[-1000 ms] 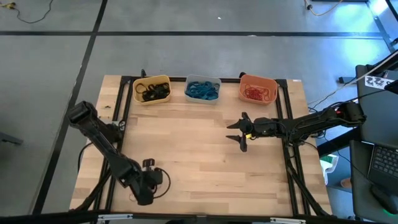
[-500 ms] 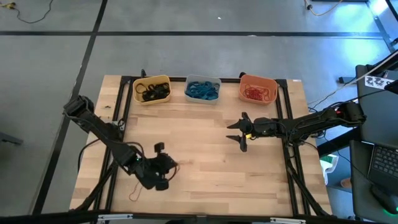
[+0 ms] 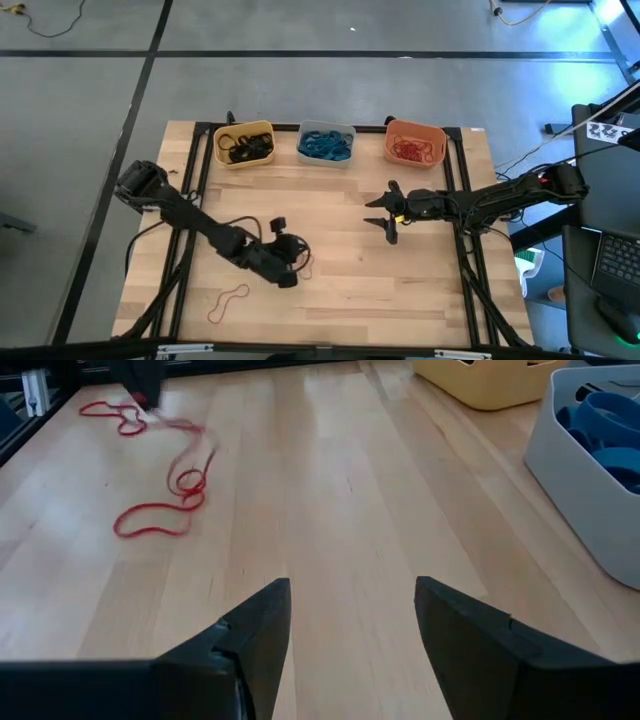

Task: Sort rubber bands into baskets
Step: Put the red rubber band into the orange bin

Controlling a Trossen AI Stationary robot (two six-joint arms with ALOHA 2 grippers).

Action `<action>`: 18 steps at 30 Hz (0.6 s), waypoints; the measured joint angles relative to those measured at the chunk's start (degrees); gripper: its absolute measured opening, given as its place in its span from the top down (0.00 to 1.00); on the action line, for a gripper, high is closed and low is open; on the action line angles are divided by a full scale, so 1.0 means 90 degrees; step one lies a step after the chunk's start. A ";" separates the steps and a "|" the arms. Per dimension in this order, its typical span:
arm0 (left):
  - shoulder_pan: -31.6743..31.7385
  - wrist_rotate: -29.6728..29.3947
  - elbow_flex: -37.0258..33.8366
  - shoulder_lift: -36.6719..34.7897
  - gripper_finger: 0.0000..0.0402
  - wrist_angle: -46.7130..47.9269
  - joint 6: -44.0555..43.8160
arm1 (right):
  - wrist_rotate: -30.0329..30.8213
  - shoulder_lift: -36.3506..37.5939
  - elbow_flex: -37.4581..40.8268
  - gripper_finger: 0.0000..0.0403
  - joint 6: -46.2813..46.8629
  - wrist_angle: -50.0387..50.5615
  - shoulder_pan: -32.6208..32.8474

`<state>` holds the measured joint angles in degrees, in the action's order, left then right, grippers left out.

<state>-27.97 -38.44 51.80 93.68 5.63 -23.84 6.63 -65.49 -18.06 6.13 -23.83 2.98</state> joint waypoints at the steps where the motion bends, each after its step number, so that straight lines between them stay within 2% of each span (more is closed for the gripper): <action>1: 0.0058 0.0019 -0.0001 0.0086 0.96 -0.0042 0.0000 | -0.0007 -0.0001 0.0000 0.47 0.0000 -0.0003 0.0000; 5: 0.0287 0.0153 -0.0001 0.0301 0.93 -0.0104 -0.0053 | -0.0015 0.0000 0.0000 0.47 0.0002 -0.0001 0.0000; 9: 0.0438 0.0499 -0.0003 0.0324 0.83 -0.0076 -0.0053 | -0.0015 0.0000 0.0000 0.47 0.0002 -0.0002 0.0000; 14: 0.0537 0.1479 0.0042 0.0324 0.68 0.0076 -0.0096 | -0.0017 -0.0002 0.0000 0.47 0.0002 -0.0005 0.0000; 18: 0.0493 0.2122 0.0043 0.0324 0.63 0.0530 -0.0072 | -0.0017 0.0000 0.0000 0.47 0.0002 -0.0005 0.0000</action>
<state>-23.53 -19.34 52.18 96.60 10.40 -24.49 6.48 -65.49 -18.06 6.15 -23.87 2.98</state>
